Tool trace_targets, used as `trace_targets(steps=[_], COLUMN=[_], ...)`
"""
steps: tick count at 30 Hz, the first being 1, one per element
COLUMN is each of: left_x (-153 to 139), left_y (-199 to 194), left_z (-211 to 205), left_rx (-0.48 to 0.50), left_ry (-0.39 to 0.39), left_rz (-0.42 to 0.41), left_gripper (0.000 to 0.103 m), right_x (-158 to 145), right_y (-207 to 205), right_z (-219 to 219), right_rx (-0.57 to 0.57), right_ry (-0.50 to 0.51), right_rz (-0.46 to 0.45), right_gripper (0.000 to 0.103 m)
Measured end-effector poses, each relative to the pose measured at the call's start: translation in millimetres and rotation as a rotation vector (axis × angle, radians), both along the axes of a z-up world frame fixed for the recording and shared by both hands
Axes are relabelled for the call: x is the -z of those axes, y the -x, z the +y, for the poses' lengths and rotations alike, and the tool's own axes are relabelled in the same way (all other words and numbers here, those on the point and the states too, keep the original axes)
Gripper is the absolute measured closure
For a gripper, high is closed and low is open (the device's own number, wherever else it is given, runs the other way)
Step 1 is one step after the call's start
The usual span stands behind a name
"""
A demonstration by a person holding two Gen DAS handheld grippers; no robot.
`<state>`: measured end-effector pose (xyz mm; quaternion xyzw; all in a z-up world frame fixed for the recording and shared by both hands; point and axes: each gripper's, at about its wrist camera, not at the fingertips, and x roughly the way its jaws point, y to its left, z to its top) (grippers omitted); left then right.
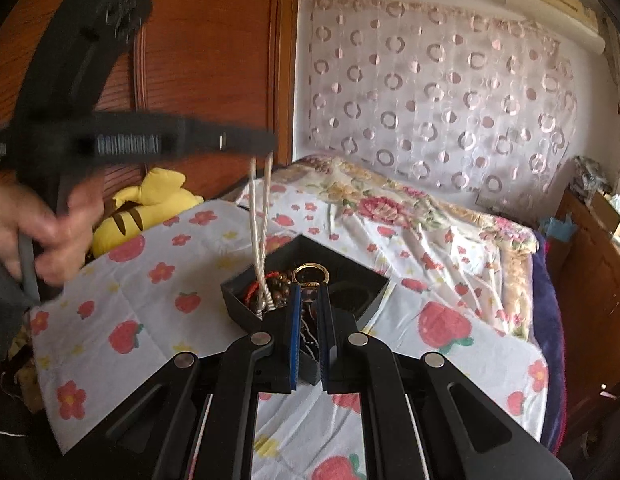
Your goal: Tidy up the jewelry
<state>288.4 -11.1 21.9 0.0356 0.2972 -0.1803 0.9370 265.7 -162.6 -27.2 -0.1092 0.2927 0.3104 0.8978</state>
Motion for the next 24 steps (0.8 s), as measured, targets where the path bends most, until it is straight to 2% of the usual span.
trace_targets(steps=[5,9,12,14,16,17,19,21,23,24], left_x=[44.9,58.6,63.1,63.6,62.3,60.9,57.5,53.2,47.4,43.4], left_y=[-6.3,-6.6,-4.6,-2.2,2.0,4.4,12.3,23.5,36.8,49.5], left_z=[9.5,12.4,14.9,17.3,18.8,19.4,20.7,23.2,25.1,26.3], left_rx=[-0.025,-0.033,-0.050,-0.059,-0.071,-0.077,-0.091,-0.111,-0.127,-0.138], left_ry=[-0.019,-0.014,-0.014,-0.009,-0.007,-0.009,-0.016,-0.020,-0.014,-0.006], left_rz=[0.070,0.090,0.095,0.094,0.086,0.077,0.062,0.047,0.025,0.006], left_gripper=[0.099,0.099,0.099,0.095,0.078,0.066,0.058,0.036,0.023,0.017], right_x=[23.7,34.3,37.1,36.5,34.7,33.6,29.1,24.1,16.4,13.4], right_y=[-14.5,-23.3,-24.7,-25.9,-25.0,-24.1,-19.5,-13.0,2.4,8.0], right_z=[10.3,14.3,18.0,16.4,15.7,14.7,10.7,4.3,-6.4,-10.9], right_rx=[0.004,0.013,0.031,0.040,0.049,0.056,0.070,0.094,0.137,0.153], right_ry=[0.013,0.013,0.015,0.017,0.017,0.018,0.007,-0.009,-0.043,-0.058], right_rz=[0.056,0.088,0.078,0.079,0.075,0.071,0.065,0.056,0.041,0.033], right_gripper=[0.094,0.094,0.093,0.082,0.073,0.071,0.070,0.070,0.062,0.051])
